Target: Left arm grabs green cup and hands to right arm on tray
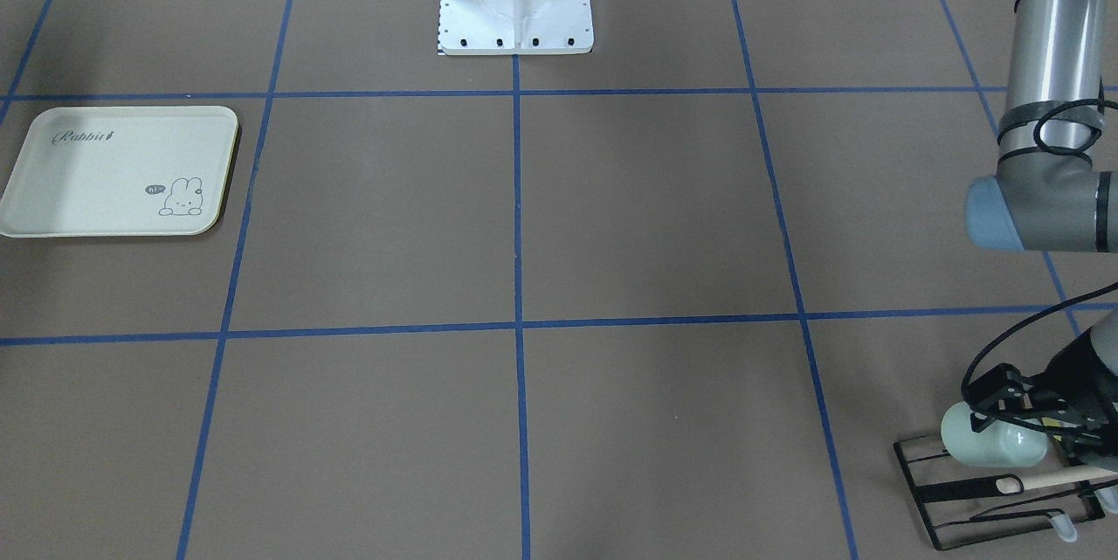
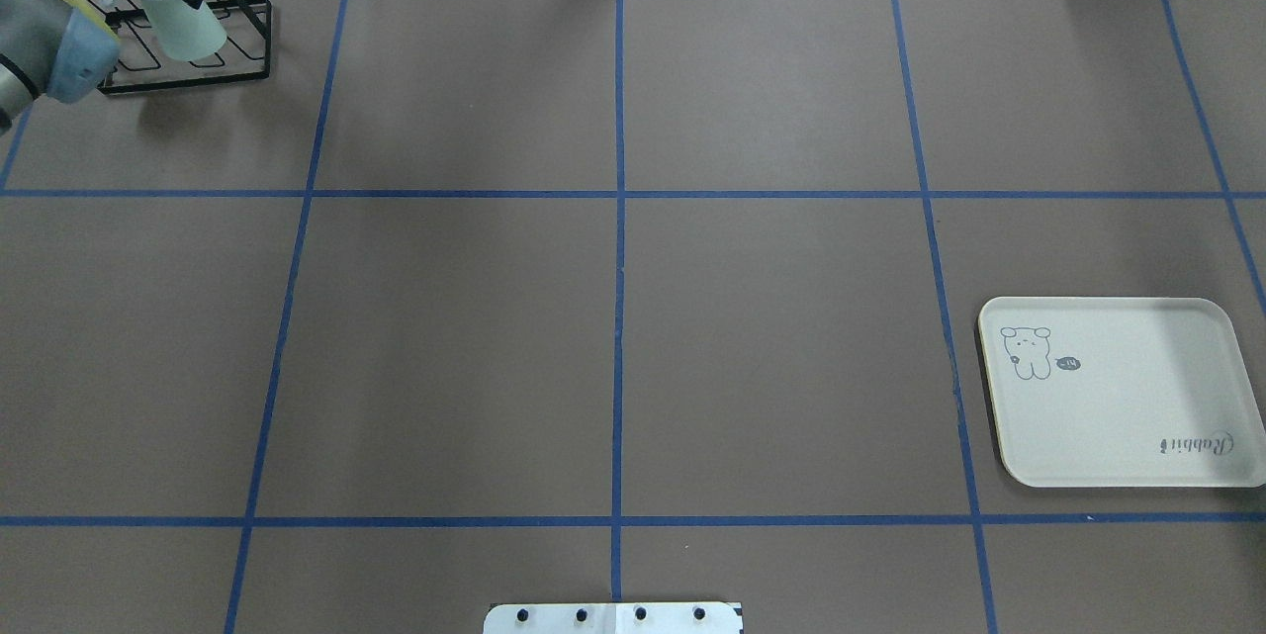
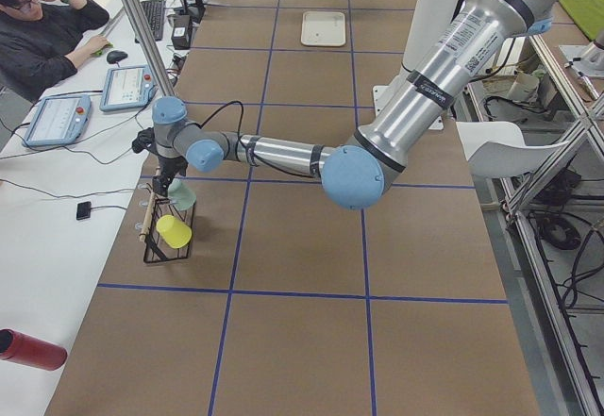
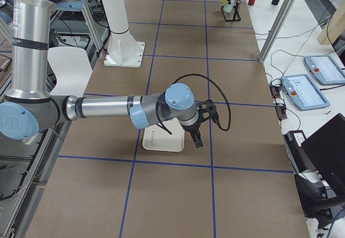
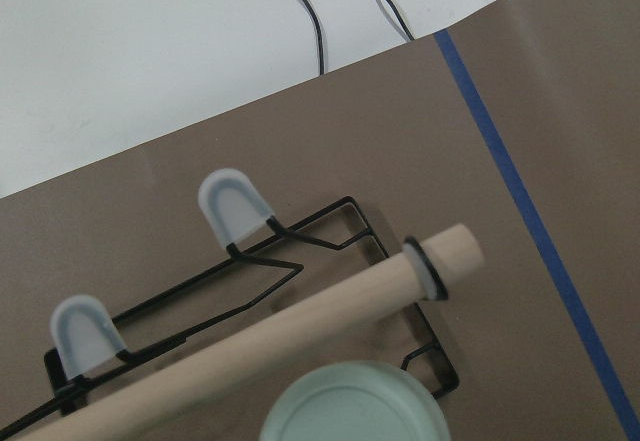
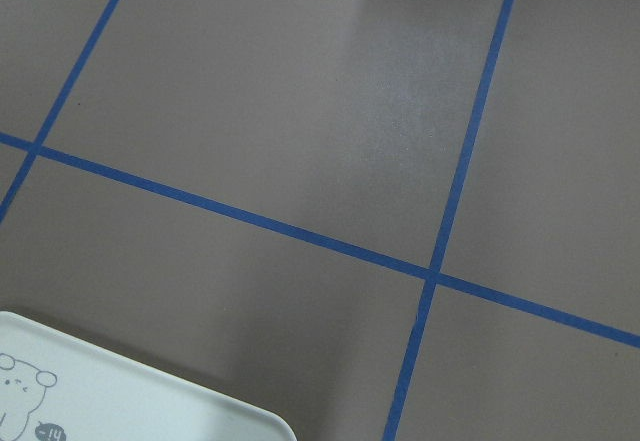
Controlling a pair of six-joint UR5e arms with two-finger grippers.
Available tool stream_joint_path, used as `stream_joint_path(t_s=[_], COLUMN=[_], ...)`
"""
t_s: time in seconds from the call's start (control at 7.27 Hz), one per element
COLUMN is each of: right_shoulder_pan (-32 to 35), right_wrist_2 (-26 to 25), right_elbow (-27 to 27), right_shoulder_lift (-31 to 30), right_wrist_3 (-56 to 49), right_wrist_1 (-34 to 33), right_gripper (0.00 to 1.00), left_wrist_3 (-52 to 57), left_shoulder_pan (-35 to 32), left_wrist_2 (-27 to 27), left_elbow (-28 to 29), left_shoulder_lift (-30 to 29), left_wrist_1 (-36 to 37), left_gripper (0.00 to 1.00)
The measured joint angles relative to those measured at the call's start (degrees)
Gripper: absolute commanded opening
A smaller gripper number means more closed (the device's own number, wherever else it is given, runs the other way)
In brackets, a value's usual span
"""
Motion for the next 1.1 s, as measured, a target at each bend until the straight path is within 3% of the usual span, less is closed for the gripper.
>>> stream_joint_path(t_s=[0.55, 1.1], right_shoulder_pan=[0.0, 0.0], right_wrist_2=[0.0, 0.0], right_elbow=[0.1, 0.0], right_shoulder_lift=[-0.2, -0.3], right_wrist_3=[0.0, -0.1], right_wrist_1=[0.0, 0.0], right_gripper=[1.0, 1.0], left_wrist_3=[0.0, 0.1], left_shoulder_pan=[0.8, 0.9], left_wrist_2=[0.1, 0.9], left_elbow=[0.2, 0.6], left_shoulder_lift=[-0.1, -0.1], left_wrist_1=[-0.1, -0.1], left_gripper=[0.91, 0.91])
